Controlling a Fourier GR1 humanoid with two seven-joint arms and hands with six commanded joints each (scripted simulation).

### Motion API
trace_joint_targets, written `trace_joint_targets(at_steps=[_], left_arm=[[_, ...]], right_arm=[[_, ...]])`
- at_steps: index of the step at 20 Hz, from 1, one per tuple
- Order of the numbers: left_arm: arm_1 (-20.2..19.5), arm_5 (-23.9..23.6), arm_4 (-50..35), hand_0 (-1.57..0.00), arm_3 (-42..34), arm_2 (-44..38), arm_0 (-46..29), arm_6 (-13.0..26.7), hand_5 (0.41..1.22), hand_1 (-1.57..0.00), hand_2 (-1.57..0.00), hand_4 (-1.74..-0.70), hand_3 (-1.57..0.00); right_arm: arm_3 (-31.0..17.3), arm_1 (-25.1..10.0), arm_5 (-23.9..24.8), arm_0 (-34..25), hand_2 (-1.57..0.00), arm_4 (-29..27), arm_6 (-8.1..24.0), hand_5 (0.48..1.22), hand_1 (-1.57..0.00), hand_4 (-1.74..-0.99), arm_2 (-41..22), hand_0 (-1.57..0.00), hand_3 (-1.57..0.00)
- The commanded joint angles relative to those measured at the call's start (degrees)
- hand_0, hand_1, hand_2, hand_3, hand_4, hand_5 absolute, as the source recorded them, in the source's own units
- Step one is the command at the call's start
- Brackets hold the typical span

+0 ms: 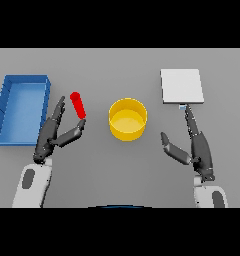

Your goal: Pick up the red beaker and tilt it to pour out 1 green nut into yellow bowl. Pick up the yellow bowl and place it on the metallic measuring scale.

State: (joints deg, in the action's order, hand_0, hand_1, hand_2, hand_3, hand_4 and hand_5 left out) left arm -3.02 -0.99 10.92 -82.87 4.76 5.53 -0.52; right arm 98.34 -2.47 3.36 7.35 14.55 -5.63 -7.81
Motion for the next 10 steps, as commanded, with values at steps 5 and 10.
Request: trace_joint_targets(at_steps=[5,10], left_arm=[[0.40,-0.58,-0.29,0.00,9.40,-2.13,6.72,-2.69,0.673,0.00,0.00,-1.27,0.00],[0.28,-0.56,-0.46,0.00,15.33,-3.45,11.76,-3.95,0.688,0.00,0.00,-1.29,0.00]], right_arm=[[-0.08,-0.34,0.05,0.08,0.00,0.05,-0.04,0.635,0.00,-1.274,0.27,0.00,0.00],[-0.30,-0.42,0.33,0.33,0.00,0.30,-0.28,0.640,0.00,-1.267,0.40,0.00,0.00]])
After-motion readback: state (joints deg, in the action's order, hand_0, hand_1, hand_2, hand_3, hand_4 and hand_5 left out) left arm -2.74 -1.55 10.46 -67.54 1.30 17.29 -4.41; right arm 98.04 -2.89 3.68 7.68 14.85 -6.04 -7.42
